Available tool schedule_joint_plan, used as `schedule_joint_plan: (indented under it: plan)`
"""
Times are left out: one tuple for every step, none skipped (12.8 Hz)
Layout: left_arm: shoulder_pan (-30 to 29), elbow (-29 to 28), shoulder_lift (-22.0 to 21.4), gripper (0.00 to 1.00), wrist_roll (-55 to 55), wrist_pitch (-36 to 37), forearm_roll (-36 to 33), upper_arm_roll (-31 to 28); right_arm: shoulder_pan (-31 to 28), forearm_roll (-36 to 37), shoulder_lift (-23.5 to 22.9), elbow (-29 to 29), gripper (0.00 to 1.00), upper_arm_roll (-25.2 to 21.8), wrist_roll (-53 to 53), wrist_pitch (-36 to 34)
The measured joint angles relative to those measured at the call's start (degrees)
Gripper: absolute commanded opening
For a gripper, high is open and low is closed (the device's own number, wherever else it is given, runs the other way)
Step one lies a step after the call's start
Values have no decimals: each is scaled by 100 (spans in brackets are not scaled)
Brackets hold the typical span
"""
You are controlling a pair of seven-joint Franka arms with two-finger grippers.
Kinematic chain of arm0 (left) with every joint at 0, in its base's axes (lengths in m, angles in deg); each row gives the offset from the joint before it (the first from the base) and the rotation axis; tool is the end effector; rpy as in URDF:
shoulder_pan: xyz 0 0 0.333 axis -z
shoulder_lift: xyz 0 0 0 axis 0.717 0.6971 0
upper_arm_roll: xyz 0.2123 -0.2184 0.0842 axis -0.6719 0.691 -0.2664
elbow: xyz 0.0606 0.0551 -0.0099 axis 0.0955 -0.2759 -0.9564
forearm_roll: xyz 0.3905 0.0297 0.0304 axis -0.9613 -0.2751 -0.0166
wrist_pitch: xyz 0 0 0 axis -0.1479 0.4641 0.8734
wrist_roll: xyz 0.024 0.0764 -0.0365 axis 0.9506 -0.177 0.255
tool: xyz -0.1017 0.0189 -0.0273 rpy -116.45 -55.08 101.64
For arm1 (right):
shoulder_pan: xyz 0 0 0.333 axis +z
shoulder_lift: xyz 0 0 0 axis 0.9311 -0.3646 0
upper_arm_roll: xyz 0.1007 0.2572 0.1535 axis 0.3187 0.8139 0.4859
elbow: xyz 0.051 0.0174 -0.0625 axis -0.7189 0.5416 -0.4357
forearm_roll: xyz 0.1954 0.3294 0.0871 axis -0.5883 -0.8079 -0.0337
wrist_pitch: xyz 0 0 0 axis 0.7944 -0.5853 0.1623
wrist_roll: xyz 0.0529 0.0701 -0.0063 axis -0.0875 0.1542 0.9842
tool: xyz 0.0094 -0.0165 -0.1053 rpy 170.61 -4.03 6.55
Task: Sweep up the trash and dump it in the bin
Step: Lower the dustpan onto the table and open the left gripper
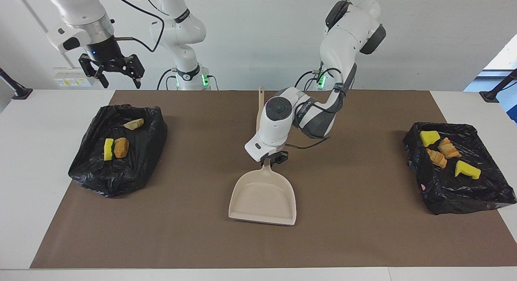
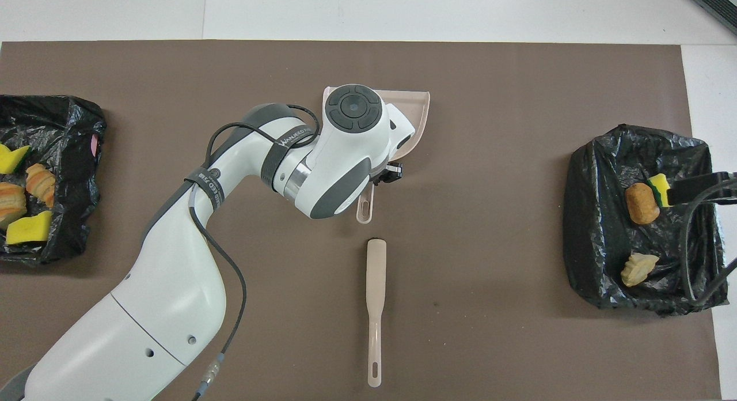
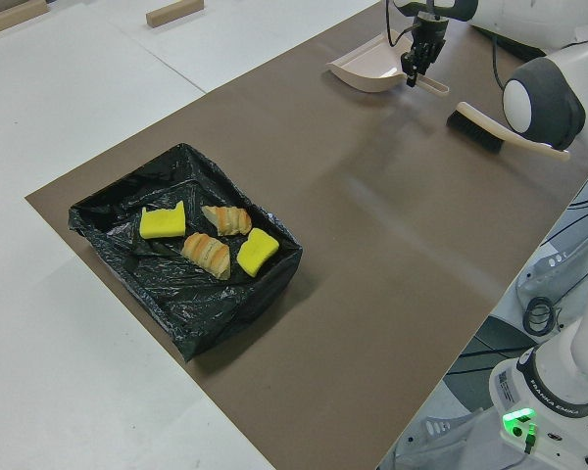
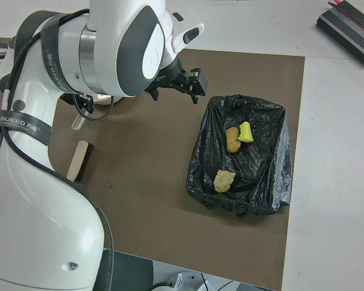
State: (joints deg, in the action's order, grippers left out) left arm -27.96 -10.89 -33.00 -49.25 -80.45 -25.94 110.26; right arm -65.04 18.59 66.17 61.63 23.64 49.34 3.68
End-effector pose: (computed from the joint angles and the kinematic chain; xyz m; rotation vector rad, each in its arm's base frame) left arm 0.5843 -0.4436 0.3512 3.0685 -0.2673 -0.0964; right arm 0.5210 -0.0314 0.6520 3.1146 -0.0133 0.0154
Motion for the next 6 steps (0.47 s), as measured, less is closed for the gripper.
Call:
schedule_joint_plan:
  plan:
    - [0,0,-2,41,0,3,-85,1,0,0,0,0,100,0,0,0]
    - [0,1,-8,47,0,12,-145,3,0,0,0,0,100,0,0,0]
    - [0,1,-14,55,0,29,-175,4,0,0,0,0,100,0,0,0]
    - [0,2,-19,60,0,54,-191,4,0,0,0,0,100,0,0,0]
    - [0,5,-33,62,0,76,-202,5,0,0,0,0,100,0,0,0]
    - [-1,13,-73,81,0,85,-209,3,0,0,0,0,100,0,0,0]
